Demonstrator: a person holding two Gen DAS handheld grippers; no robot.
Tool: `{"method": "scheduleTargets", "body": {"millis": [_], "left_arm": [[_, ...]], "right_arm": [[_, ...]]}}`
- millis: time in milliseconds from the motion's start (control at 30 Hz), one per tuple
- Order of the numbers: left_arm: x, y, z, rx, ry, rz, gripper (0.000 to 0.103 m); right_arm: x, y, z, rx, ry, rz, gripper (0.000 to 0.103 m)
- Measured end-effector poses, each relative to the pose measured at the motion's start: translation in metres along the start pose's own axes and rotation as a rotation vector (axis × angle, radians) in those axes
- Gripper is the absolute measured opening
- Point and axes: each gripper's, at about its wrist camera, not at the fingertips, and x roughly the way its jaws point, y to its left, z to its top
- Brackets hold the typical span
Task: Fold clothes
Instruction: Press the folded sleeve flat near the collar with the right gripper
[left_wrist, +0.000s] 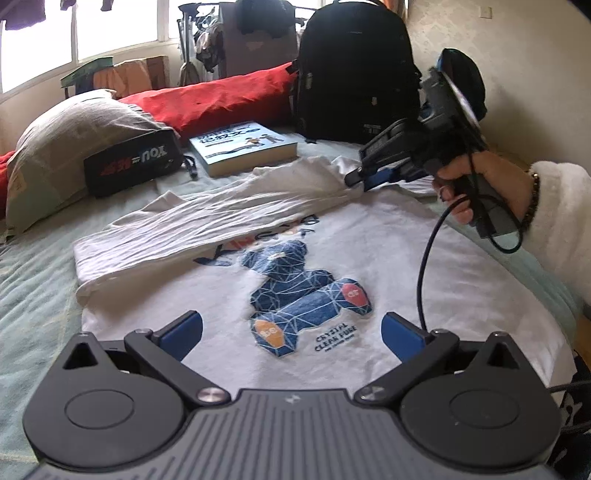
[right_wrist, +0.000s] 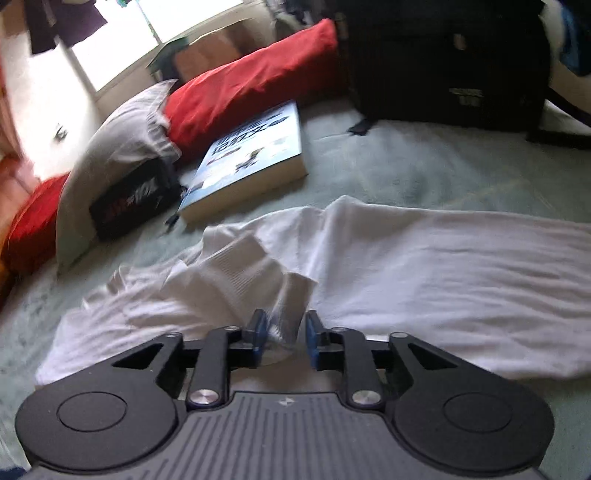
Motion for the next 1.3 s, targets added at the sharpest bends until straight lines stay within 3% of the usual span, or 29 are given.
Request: {"method": "scheduleTargets", "body": {"millis": [67, 100, 233, 333, 533, 600, 733, 767, 833, 900, 933, 967, 1033, 1100, 1167, 1300], "left_arm": [[0.000, 0.002, -0.001, -0.002, -0.001, 0.001, 0.102], [-0.001, 0.003, -0.001, -0.004, -0.002, 0.003, 0.102], [-0.001, 0.005, -0.003, -0.012, -0.007, 0.005, 0.102], [0.000, 0.005, -0.003, -0.013, -0.008, 0.006, 0.102], [0.003, 0.006, -0.005, -0.013, -0.002, 0.001, 0.102], [0.004, 0.007, -0.005, -0.016, 0.002, 0.002, 0.102], [0.004, 0.009, -0.006, -0.019, 0.002, 0.000, 0.102], [0.004, 0.009, -0.006, -0.020, 0.001, -0.001, 0.102], [0.004, 0.008, -0.006, -0.022, 0.001, 0.000, 0.102], [0.004, 0.008, -0.007, -0.019, 0.003, -0.002, 0.102], [0.005, 0.008, -0.007, -0.019, 0.003, -0.002, 0.102], [0.005, 0.008, -0.006, -0.020, 0.004, 0.001, 0.102], [0.004, 0.009, -0.006, -0.021, 0.005, 0.005, 0.102], [0.004, 0.011, -0.005, -0.028, 0.003, 0.001, 0.102], [0.003, 0.014, -0.003, -0.025, 0.005, 0.002, 0.102], [0.001, 0.021, 0.004, 0.000, 0.006, 0.032, 0.102]], "right_arm": [[-0.004, 0.000, 0.003, -0.017, -0.025, -0.005, 0.049], [-0.005, -0.001, 0.006, -0.027, -0.042, -0.010, 0.051], [-0.009, -0.002, 0.018, -0.072, -0.117, -0.027, 0.051], [-0.001, 0.006, 0.024, -0.180, -0.150, -0.012, 0.050], [0.040, 0.038, 0.004, -0.465, -0.074, -0.066, 0.045], [0.043, 0.043, -0.003, -0.501, -0.081, -0.095, 0.046], [0.038, 0.042, 0.000, -0.469, -0.067, -0.110, 0.046], [0.037, 0.040, 0.001, -0.456, -0.062, -0.116, 0.053], [0.037, 0.036, 0.002, -0.416, -0.050, -0.111, 0.052], [0.032, 0.037, 0.000, -0.408, -0.054, -0.103, 0.039], [0.029, 0.038, 0.000, -0.409, -0.059, -0.098, 0.024], [0.026, 0.039, -0.001, -0.411, -0.063, -0.094, 0.017], [0.014, 0.037, 0.001, -0.368, -0.095, -0.105, 0.017], [0.005, 0.031, 0.005, -0.299, -0.105, -0.150, 0.019], [0.003, 0.022, 0.007, -0.214, -0.060, -0.172, 0.052], [-0.012, 0.012, 0.005, -0.141, -0.029, -0.135, 0.056]]}}
